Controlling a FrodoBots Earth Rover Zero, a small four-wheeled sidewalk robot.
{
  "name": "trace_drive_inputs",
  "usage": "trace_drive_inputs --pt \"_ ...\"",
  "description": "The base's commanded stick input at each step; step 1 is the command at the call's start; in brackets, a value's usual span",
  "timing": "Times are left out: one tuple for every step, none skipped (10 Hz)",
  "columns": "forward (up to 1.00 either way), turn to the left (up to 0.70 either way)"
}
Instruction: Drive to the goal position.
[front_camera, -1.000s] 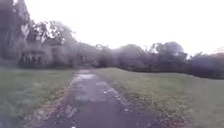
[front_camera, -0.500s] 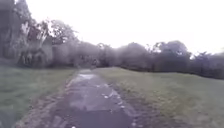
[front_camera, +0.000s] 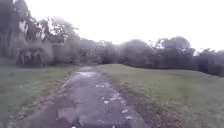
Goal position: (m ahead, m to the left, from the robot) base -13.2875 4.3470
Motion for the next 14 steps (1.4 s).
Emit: trace_drive_inputs --pt "0.70 0.00" --pt "0.70 0.00" --pt "0.70 0.00" --pt "0.70 0.35" --pt "0.70 0.34" --pt "0.70 0.26" --pt "0.70 0.00" --pt "0.70 0.00" --pt "0.70 0.00" --pt "0.70 0.00" --pt "0.70 0.00" --pt "0.70 0.00" --pt "0.70 0.00" --pt "0.70 0.00"
